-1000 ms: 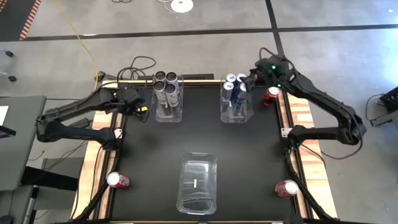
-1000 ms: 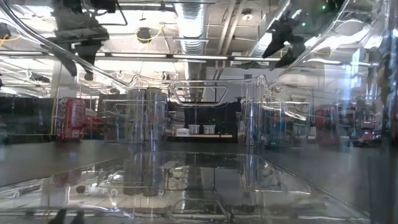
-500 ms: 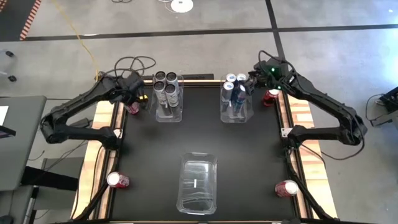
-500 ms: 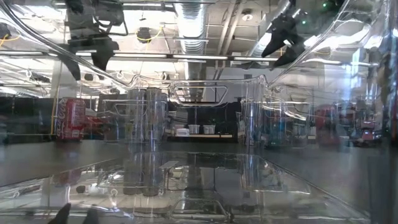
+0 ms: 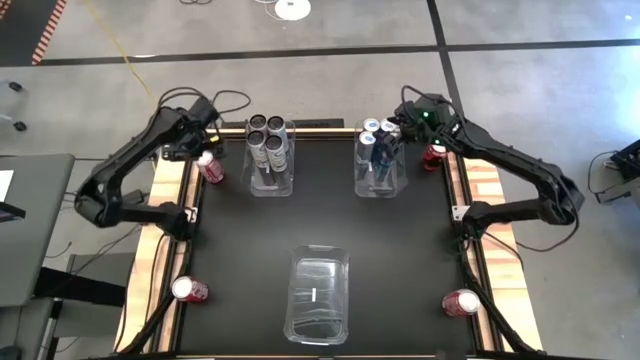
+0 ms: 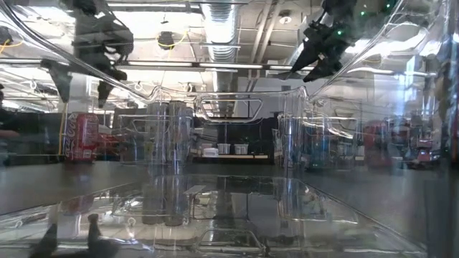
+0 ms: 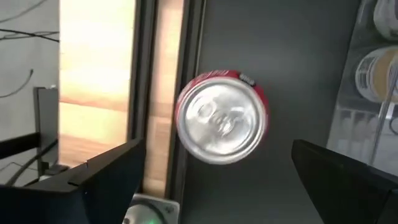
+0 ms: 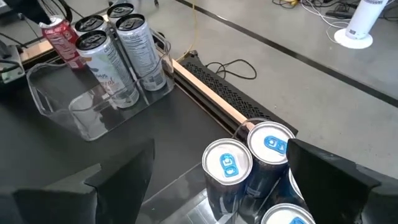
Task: Sort soda cans
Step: Put the top left red soda can into the bottom transparent bin
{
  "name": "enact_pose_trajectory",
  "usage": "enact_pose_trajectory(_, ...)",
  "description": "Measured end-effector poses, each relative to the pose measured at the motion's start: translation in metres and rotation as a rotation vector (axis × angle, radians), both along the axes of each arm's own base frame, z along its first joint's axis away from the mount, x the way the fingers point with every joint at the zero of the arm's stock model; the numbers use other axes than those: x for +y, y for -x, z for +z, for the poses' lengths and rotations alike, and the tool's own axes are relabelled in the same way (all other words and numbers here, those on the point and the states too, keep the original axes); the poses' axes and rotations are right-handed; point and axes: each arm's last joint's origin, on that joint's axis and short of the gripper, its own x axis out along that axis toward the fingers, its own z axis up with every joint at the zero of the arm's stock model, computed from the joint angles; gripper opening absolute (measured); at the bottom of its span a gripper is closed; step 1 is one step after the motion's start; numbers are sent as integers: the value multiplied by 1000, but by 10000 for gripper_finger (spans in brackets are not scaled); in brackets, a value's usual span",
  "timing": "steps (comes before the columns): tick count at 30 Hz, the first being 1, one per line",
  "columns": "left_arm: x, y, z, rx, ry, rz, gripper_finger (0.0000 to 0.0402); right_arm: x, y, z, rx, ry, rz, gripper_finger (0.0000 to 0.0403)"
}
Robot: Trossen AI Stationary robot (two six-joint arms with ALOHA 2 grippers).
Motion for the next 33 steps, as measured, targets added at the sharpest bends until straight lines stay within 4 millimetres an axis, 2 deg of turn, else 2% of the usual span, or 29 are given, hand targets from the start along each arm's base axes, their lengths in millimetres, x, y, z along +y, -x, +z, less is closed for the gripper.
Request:
enact_pose_trajectory(8, 22, -7, -22, 43, 79, 14, 399, -2, -1, -3, 16, -4, 25, 382)
enact_pose_trajectory(18, 27, -9, -28, 11, 67, 108, 398, -2, -1, -2, 21, 18, 35, 382)
enact_pose_trajectory(27, 24, -9, -52, -37, 73, 231, 398, -2, -1, -2, 27, 18, 38, 382)
enact_pose_trajectory(33, 27, -10, -58, -42, 23, 268, 394, -2, -1, -3, 39, 29, 48, 382)
